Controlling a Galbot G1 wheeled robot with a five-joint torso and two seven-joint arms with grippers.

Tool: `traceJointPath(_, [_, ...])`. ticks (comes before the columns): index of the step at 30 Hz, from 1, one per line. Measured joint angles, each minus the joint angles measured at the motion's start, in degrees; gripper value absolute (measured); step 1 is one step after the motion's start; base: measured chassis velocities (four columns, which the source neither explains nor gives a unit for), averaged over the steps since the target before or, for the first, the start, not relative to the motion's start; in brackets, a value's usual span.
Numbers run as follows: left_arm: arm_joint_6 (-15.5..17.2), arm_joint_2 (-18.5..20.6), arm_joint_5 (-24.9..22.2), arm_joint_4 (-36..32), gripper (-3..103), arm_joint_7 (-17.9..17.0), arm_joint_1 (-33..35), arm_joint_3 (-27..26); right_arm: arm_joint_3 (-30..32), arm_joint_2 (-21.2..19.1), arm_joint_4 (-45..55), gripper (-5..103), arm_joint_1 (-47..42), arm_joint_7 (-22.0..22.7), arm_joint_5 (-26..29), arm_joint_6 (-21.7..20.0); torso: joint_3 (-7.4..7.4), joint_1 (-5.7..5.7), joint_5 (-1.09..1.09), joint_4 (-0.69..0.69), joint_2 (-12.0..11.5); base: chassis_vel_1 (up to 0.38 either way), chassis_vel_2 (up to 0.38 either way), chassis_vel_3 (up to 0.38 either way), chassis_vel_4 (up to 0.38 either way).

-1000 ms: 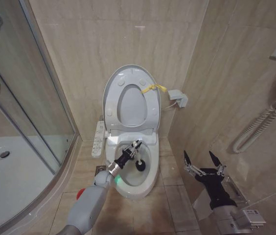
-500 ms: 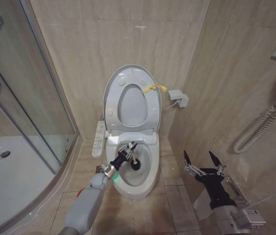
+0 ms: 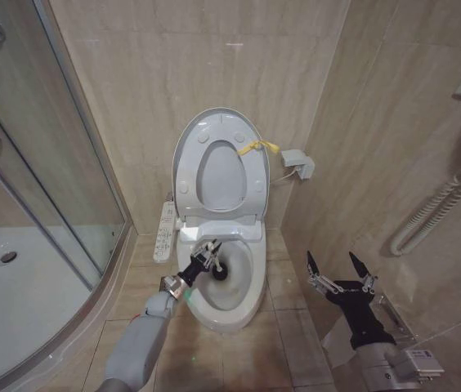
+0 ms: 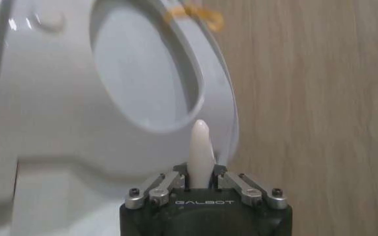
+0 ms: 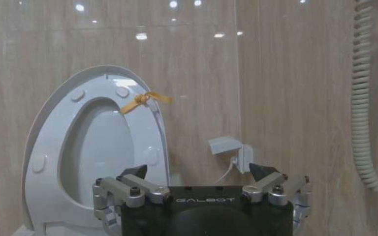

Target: Open the toilet lid, clean the toilet bowl with a toilet brush, close the toilet lid, and flush.

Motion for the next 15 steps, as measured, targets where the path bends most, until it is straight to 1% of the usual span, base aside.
traceJointPath(1, [1.0,0.1,-2.7,-1.9,22,-0.4,0.4,1.3,0.0,0.0,0.0,100,0.0,0.0,0.0,0.0,0.00,0.00,0.00,0.01,0.0,0.000,0.000,0.000,0.000])
traceJointPath(2, [1.0,0.1,-2.7,-1.9,22,-0.4,0.4,1.3,0.0,0.0,0.0,100,0.0,0.0,0.0,0.0,0.00,0.00,0.00,0.01,0.0,0.000,0.000,0.000,0.000])
traceJointPath(4, [2.4,-0.2,-5.5,-3.6,22,-1.0,0.8,3.3,0.0,0.0,0.0,100,0.0,0.0,0.0,0.0,0.00,0.00,-0.02,-0.03,0.0,0.000,0.000,0.000,0.000])
traceJointPath(7, [2.4,-1.0,-4.8,-1.5,22,-0.8,0.7,3.4,0.0,0.0,0.0,100,0.0,0.0,0.0,0.0,0.00,0.00,-0.01,-0.03,0.0,0.000,0.000,0.000,0.000])
traceJointPath(10, [2.5,-1.1,-4.6,0.5,22,-1.1,1.0,3.4,0.0,0.0,0.0,100,0.0,0.0,0.0,0.0,0.00,0.00,0.00,0.00,0.0,0.000,0.000,0.000,0.000])
traceJointPath(15, [3.4,0.1,-2.4,1.9,22,-2.2,2.4,2.4,0.0,0.0,0.0,100,0.0,0.0,0.0,0.0,-0.01,-0.01,0.02,0.04,0.0,0.000,0.000,0.000,0.000])
